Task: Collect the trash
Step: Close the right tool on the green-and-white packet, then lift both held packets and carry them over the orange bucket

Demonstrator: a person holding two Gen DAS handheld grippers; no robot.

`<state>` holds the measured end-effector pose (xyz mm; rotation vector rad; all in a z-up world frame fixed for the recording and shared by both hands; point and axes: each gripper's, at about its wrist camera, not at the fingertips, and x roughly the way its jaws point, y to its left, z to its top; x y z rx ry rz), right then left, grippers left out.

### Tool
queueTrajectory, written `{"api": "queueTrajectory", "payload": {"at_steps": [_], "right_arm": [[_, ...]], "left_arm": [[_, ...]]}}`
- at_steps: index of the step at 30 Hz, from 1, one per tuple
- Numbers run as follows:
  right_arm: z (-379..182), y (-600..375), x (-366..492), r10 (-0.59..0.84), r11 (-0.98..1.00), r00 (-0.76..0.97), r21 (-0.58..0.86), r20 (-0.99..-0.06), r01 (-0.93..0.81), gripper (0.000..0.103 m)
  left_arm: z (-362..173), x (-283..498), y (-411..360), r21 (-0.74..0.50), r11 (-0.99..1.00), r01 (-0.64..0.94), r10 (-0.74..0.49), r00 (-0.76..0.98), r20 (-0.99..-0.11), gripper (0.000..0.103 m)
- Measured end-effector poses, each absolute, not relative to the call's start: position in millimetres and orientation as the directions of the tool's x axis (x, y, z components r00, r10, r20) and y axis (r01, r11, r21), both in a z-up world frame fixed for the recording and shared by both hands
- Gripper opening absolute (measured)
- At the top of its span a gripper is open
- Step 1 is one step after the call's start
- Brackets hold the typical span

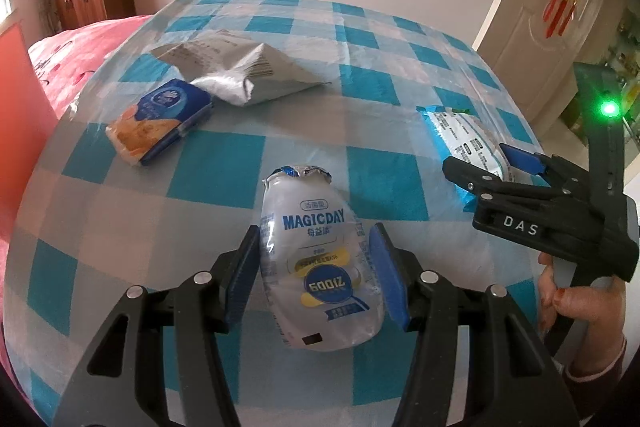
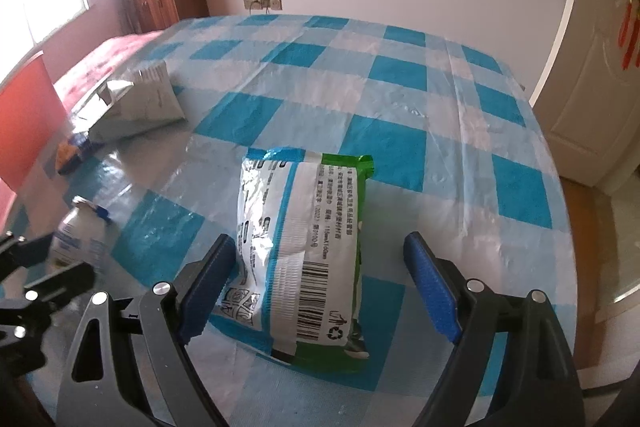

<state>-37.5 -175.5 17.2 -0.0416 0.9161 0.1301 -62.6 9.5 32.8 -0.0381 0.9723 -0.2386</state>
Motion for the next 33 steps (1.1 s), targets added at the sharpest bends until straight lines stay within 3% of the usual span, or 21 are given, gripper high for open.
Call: {"api": "queueTrajectory", "payload": {"at_steps": [10, 14, 17, 33], "right_arm": [[18.1, -172.7, -37.7, 0.096, 0.991, 0.602, 0.02, -0.793, -0.131, 0.085], [21.1, -170.6, -41.7, 0.095, 0.991, 0.616, 0.018, -0.782, -0.13, 0.066], [22.7, -168.5, -44.4, 0.09, 0.992, 0.623, 0.013, -0.777, -0.127, 0.055], [29.3, -169.4, -56.5, 0.044, 0.998, 0.663, 0.006, -0.747, -0.06, 0.04]], "left_arm": [[30.4, -72.6, 15.3, -0.087, 0.969, 0.23, -0.204, 0.556, -0.806, 0.068], [29.2, -73.7, 13.1, -0.052, 0.969, 0.243, -0.184, 0.561, -0.807, 0.067], [29.2, -75.4, 13.7, -0.032, 0.972, 0.233, -0.164, 0.571, -0.805, 0.06], [41.2, -77.7, 46.7, -0.117, 0.975, 0.191, -0.211, 0.6, -0.772, 0.059]]}}
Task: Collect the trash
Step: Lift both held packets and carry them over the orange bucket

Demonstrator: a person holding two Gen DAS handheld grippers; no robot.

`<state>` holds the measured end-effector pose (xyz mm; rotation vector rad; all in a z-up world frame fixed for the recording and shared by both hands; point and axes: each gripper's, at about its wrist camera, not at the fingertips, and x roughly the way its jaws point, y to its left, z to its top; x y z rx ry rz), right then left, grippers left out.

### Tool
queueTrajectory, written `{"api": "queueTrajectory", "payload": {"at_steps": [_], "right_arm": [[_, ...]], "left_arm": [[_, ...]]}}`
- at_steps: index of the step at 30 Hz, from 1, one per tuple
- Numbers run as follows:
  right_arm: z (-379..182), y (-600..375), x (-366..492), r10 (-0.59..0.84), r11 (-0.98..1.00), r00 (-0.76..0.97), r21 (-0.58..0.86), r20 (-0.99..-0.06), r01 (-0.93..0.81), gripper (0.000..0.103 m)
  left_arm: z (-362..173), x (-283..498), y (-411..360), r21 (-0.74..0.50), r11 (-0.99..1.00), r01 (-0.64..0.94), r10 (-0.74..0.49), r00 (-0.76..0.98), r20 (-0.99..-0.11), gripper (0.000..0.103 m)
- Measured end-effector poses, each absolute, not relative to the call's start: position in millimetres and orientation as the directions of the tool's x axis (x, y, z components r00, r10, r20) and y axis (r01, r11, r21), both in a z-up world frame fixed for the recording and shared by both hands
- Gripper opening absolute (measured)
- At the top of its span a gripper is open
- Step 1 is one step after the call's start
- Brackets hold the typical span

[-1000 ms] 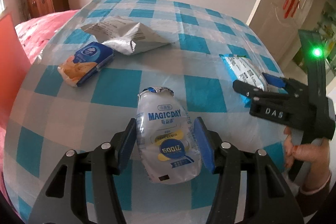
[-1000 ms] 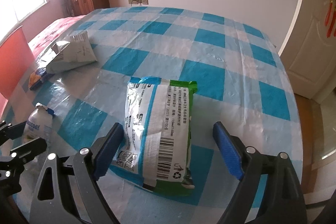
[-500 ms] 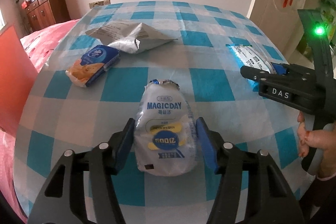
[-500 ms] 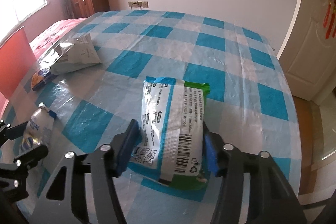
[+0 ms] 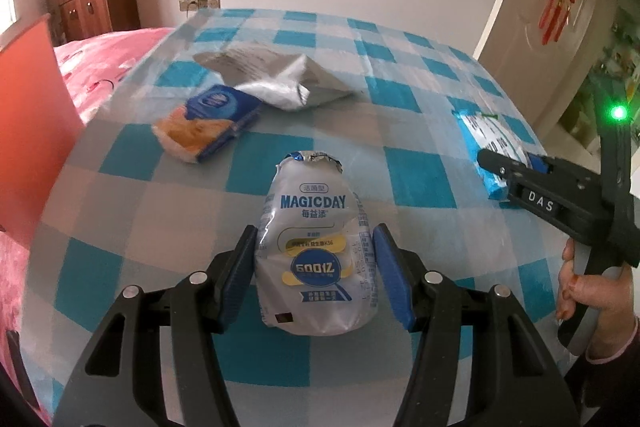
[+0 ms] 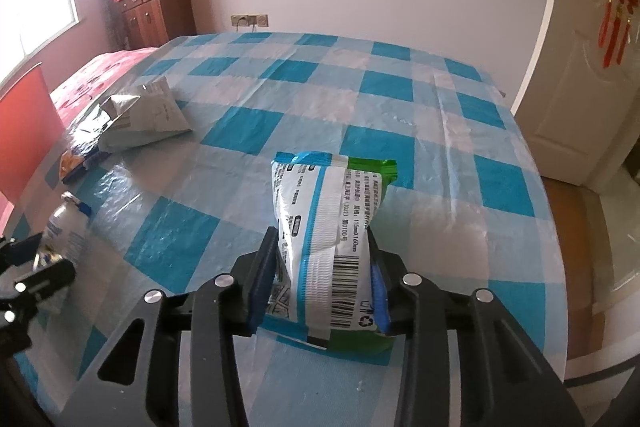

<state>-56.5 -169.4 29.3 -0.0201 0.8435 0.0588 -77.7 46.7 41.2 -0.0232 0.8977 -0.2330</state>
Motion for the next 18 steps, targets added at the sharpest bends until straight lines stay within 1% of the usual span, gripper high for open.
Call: {"api": "queueTrajectory", "payload": {"at_steps": [8, 18], "right_arm": [[34.9, -163.2, -64.5, 0.04, 0.999, 0.671, 0.016, -0.74, -0.042, 0.039], [65.6, -143.3, -73.3, 0.102, 0.995, 0.688, 0.063, -0.719, -0.081, 0.039]], "left_arm": [[65.9, -83.5, 67.1, -0.089, 0.982, 0.167, -0.178, 0.658, -0.732, 0.059], [98.2, -86.9, 94.6, -0.051, 0.991, 0.122, -0.124, 0.721, -0.682, 0.059]]}}
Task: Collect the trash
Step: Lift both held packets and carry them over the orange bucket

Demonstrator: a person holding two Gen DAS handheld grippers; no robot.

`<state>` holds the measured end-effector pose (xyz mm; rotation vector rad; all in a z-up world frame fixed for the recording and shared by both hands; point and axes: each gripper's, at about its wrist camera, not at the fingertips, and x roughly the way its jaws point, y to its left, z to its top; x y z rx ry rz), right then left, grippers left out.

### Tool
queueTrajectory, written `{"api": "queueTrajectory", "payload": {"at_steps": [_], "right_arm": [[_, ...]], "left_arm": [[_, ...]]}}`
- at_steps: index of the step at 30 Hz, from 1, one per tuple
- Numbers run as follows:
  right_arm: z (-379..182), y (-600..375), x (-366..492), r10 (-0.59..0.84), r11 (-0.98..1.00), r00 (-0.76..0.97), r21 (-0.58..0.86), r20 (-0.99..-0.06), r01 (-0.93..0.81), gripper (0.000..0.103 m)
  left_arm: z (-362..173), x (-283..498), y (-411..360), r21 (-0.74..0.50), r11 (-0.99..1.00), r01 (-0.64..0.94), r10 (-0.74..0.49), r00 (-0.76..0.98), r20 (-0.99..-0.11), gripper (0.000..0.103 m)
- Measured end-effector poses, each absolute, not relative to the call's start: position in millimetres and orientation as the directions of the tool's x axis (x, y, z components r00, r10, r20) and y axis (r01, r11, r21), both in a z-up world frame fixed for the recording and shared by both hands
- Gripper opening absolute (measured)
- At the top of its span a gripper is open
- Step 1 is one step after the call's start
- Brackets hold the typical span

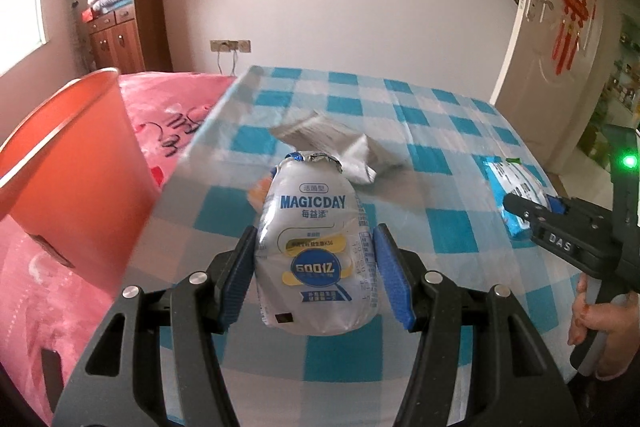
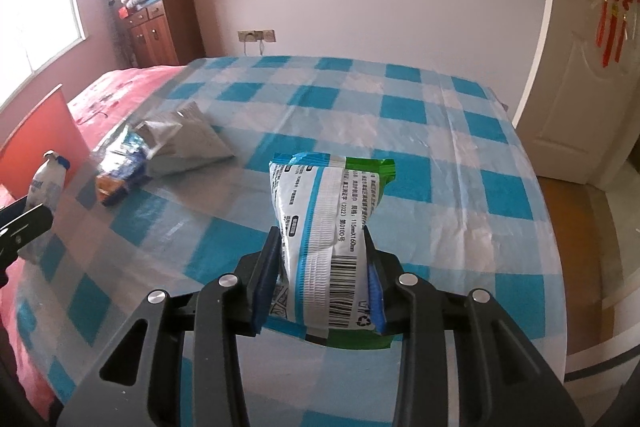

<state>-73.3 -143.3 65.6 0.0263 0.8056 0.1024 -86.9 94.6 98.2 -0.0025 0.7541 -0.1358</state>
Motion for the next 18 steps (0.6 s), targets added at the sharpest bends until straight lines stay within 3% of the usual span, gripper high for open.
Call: {"api": "queueTrajectory", "payload": {"at_steps": [18], "right_arm": [[113.0, -71.8, -80.2, 0.283, 0.955, 0.669, 0.136, -0.687, -0.264, 0.039]], "left_arm": [[152.4, -84.1, 156.0, 0.044, 0.999, -0.027, 0.047, 0.816, -0.576, 0.059]]}}
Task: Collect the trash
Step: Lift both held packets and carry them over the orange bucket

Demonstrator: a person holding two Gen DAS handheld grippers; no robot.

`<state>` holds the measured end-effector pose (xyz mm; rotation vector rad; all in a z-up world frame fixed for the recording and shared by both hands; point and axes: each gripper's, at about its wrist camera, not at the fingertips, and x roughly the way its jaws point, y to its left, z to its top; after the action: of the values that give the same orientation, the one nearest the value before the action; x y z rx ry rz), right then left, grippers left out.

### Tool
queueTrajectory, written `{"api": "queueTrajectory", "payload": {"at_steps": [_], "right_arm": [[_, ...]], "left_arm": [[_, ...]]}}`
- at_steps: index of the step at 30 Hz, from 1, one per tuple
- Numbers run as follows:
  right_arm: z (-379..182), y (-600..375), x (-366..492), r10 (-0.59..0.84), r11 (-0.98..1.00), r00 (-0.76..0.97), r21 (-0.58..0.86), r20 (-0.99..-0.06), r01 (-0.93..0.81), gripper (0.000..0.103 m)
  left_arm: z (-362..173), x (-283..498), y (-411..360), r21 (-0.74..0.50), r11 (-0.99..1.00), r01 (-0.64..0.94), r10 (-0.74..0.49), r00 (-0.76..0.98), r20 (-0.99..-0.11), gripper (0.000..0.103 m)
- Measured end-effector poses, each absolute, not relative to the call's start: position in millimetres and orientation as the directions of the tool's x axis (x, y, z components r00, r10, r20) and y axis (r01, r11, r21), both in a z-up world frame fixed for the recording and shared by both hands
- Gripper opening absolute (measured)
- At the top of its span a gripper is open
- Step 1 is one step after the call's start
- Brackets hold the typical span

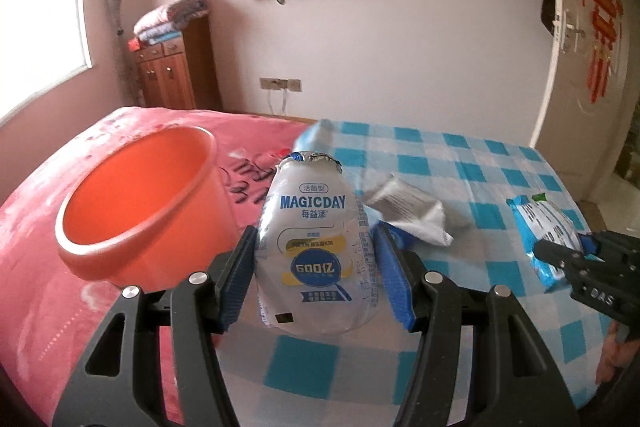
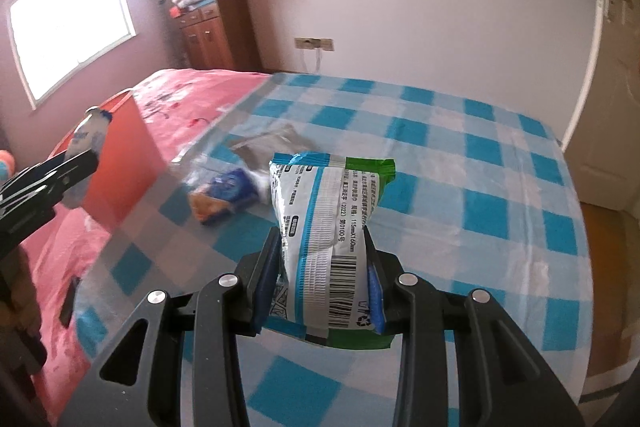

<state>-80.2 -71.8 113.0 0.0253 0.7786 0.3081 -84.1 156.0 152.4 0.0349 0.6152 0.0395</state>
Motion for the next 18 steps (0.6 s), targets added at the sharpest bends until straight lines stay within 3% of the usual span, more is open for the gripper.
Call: {"api": "queueTrajectory", "payload": {"at_steps": [18], "right_arm": [[162.7, 17.6, -70.9, 0.439, 0.872, 0.627, 0.137, -0.643, -0.47, 0.039]], "left_arm": [[189.3, -81.3, 234.5, 0.078, 0.971, -0.224, 0.233, 0.838, -0.494, 0.059]]}}
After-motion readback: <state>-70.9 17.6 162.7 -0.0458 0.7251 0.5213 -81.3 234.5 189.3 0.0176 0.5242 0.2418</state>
